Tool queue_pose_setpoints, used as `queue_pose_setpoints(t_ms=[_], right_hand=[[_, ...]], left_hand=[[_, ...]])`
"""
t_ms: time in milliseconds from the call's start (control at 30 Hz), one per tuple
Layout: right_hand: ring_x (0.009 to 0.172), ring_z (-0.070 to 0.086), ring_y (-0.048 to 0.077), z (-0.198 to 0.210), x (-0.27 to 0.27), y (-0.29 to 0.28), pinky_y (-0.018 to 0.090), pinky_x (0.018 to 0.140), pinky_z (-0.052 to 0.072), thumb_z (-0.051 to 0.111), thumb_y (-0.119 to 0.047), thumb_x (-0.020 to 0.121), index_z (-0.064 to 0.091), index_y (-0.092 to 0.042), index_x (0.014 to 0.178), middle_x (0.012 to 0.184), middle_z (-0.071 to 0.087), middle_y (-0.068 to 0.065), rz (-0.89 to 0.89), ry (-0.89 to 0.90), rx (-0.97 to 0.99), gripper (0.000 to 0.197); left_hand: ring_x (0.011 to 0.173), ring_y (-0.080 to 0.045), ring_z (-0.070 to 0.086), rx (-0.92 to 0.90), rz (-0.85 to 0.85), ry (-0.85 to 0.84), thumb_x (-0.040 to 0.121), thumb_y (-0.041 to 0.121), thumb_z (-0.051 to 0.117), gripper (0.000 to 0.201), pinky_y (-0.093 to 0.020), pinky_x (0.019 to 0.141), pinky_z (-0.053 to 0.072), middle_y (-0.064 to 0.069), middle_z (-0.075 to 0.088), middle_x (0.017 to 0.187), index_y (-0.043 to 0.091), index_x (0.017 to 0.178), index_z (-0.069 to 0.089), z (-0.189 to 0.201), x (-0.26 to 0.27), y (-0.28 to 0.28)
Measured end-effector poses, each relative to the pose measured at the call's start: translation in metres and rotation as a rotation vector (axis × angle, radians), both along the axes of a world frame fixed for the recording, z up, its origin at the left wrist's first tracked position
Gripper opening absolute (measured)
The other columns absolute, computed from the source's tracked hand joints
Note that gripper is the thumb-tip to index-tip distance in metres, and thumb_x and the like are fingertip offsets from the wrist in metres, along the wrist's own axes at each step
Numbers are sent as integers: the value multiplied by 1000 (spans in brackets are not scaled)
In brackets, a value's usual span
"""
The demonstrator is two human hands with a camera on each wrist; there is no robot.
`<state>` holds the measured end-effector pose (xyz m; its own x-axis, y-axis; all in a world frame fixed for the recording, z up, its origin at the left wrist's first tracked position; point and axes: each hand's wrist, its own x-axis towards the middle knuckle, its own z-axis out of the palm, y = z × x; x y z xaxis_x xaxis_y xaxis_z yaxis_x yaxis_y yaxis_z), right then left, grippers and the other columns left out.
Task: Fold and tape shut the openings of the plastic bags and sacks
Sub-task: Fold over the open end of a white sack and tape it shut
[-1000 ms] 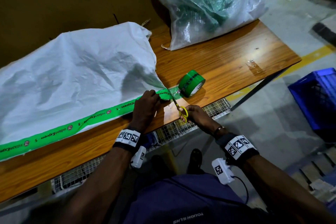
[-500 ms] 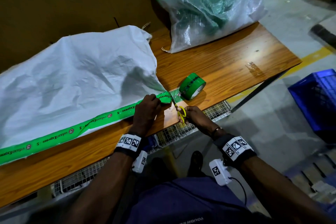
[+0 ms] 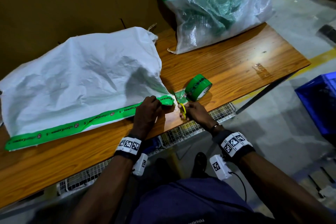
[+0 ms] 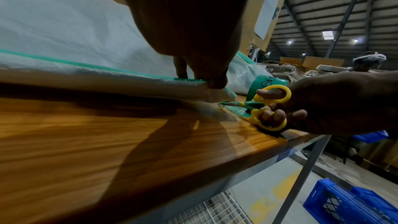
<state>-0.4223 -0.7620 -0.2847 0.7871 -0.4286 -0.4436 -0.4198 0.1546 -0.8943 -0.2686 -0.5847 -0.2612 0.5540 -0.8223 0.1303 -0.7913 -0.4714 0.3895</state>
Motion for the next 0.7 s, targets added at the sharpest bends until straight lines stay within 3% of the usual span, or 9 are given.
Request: queue_pose_setpoints(t_ms=[67,167,267,367,467,567,700], right_hand=[[65,70,20,2,3,-1,33,63,56,66,-16,101,71,-6,81,72,74,9,29,27,-234,23],[65,62,28,1,7,1,34,60,44,79,-28,88,60,-12,70,67,65,11,152,118,-762,32],[73,62,36,3,9,7,35,60,37,83,-32,79,48,-18,71,74,62,17,258,189,-972,38],[70,64,36,7,10,7,34,58,38,82,-25,75,51,-16,70,69,58,13,229,153,-985,33],[72,69,33,6,11,11,38,63,52,77,-20,83,71,-9,82,74,70,12,102,9,-887,12],[73,73,21,5,22,20,40,70,59,70,-23,91,77,-8,89,81,76,7,19,-75,-666,16],[82,73,22,5,41,28,31,74,54,75,-23,91,79,-3,95,87,77,10,-38,-37,-550,21]], left_hand=[[84,-33,61,-10,-8,7,95,28,64,19,-44,60,47,-10,59,95,10,88,64,-1,1,6],[85,-30,62,-50,-10,-14,97,35,56,26,-40,60,46,-9,60,100,11,92,65,-3,-1,15],[87,-32,64,-68,-14,-23,98,39,52,32,-42,58,50,-11,63,105,10,98,67,-6,-6,21],[90,-33,65,-86,15,-4,97,39,52,34,-42,58,52,-12,63,107,10,100,69,-8,-11,23],[90,-31,62,-86,33,-8,94,34,55,26,-40,60,50,-10,61,106,12,98,68,-8,-21,25],[89,-30,61,-121,42,-20,92,30,54,25,-38,61,50,-11,61,105,10,99,68,-3,-28,26],[88,-35,63,-180,-1,-73,91,24,53,24,-41,62,55,-14,61,101,5,94,67,0,-32,27]])
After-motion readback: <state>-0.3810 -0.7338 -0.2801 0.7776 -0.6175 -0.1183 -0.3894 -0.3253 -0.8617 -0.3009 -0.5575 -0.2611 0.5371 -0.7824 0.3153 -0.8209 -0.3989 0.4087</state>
